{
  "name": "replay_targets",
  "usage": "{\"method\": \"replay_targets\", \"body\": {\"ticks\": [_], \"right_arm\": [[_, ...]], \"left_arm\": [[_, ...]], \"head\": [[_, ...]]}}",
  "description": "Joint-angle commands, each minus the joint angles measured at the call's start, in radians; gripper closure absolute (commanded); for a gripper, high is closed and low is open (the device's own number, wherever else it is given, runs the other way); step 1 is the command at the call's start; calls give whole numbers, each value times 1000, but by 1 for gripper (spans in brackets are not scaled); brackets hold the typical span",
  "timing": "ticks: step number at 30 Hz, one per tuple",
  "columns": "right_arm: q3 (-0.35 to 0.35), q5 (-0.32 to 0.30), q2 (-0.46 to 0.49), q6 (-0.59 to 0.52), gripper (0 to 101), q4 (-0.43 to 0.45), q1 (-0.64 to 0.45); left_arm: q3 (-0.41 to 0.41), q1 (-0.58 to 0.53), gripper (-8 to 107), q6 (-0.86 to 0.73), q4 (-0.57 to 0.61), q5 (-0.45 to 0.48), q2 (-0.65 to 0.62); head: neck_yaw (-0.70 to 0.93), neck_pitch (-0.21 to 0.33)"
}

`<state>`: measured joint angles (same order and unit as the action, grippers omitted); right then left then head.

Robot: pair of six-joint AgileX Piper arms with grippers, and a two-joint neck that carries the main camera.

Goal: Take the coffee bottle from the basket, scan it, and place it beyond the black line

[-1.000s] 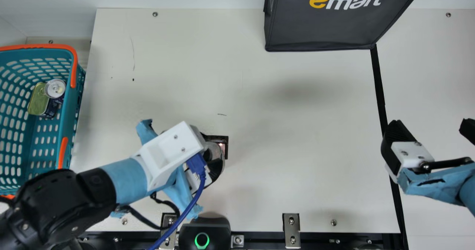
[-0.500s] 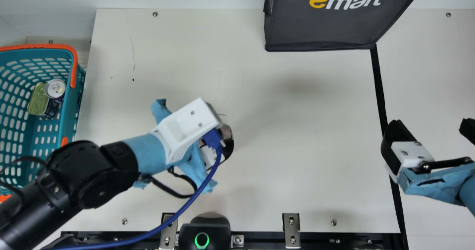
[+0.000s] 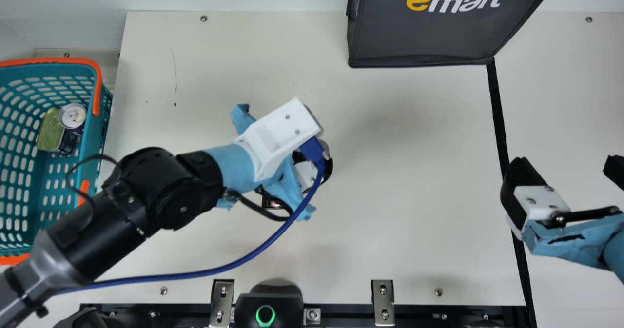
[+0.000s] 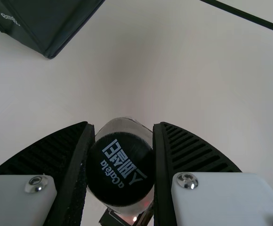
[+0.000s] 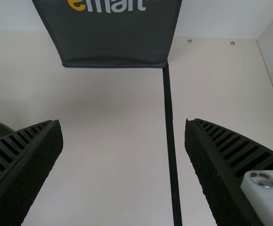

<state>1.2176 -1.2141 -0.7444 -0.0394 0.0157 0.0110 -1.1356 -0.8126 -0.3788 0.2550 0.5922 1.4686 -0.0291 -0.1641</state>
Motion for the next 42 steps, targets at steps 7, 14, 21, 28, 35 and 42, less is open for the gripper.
{"method": "replay_targets", "body": {"ticks": [7,14,21,28,35,42], "right_arm": [[0,0,0,0,10,0,0],[0,0,0,0,10,0,0],[0,0,0,0,10,0,0],[0,0,0,0,10,0,0],[0,0,0,0,10,0,0],[0,0,0,0,10,0,0]], "left_arm": [[-58,-3,89,-33,19,-8,73],[-103,-5,89,-52,26,-15,127],[-144,-14,89,-57,29,-18,174],[-180,-18,89,-57,30,-21,211],[-202,-20,89,-57,29,-23,239],[-214,-22,89,-75,36,-13,258]], "head": [[2,26],[2,26],[2,26],[2,26],[2,26],[2,26]]}}
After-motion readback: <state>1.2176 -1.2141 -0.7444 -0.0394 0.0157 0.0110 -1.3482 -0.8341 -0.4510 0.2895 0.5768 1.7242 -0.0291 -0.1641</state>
